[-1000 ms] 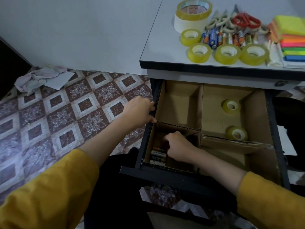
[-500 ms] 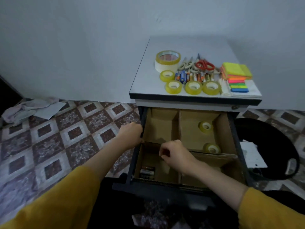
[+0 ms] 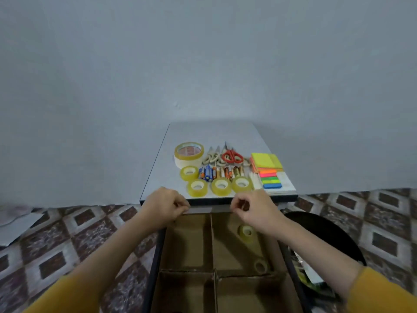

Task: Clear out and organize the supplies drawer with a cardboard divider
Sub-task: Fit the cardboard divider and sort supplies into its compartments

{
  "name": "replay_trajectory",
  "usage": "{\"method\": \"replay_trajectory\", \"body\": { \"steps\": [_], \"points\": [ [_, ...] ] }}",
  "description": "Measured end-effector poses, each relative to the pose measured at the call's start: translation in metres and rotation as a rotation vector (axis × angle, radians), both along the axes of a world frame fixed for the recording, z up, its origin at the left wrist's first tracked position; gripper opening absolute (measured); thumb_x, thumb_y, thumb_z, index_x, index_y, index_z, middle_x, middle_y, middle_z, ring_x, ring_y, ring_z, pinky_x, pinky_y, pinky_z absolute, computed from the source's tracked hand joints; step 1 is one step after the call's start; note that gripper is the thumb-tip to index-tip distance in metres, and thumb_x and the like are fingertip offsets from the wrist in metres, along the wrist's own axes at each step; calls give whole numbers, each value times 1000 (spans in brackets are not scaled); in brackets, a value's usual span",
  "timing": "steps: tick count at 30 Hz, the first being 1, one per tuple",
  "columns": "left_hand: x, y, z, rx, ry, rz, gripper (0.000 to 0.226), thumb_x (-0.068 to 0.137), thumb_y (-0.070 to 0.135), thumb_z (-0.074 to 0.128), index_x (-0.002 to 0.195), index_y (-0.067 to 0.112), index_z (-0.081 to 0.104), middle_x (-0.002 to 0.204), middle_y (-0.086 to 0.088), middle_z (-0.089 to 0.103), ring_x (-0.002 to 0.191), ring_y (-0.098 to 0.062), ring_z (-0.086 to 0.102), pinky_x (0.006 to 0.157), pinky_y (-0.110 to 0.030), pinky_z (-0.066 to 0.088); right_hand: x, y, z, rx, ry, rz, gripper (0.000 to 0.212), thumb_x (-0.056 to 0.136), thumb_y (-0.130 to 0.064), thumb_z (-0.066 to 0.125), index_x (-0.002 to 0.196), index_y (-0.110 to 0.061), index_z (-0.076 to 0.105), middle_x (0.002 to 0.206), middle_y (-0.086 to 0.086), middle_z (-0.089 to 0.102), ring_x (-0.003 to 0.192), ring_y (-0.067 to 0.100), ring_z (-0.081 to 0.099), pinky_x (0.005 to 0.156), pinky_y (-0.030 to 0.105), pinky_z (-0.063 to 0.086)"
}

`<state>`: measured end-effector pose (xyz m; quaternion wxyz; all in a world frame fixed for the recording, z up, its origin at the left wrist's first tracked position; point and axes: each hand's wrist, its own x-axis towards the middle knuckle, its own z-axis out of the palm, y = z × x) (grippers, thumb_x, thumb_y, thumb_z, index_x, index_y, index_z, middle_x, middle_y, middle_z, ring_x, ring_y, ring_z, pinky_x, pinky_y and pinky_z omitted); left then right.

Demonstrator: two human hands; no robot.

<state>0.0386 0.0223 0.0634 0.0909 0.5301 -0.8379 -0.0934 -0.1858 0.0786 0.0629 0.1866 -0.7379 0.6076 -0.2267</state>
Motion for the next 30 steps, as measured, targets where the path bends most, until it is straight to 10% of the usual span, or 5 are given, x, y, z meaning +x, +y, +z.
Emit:
{"method": "replay_trajectory", "body": {
  "steps": [18,23,30],
  "points": [
    [-52,-93,22,-93,-156,-15,26,90,26,57,114,23,67,122,-1,61,110,-18,55,89,-32,48,-29,-127,30,45,378,-193,20,86,-17,60,102,-12,71,105,8,67,97,26,60,80,36,52],
    [-59,-101,19,-78,-148,-23,27,90,22,57,115,23,66,114,1,66,106,-17,57,83,-28,46,-25,-130,23,93,454,-292,12,86,-6,53,74,-8,50,82,5,51,84,29,54,66,29,38],
    [-67,-110,11,-16,-68,-17,30,83,22,67,113,21,68,99,-2,70,101,-17,60,84,-31,50,-21,-143,14,109,381,-376,22,89,-13,55,109,-5,57,116,12,58,108,30,57,71,29,39]
  ]
}}
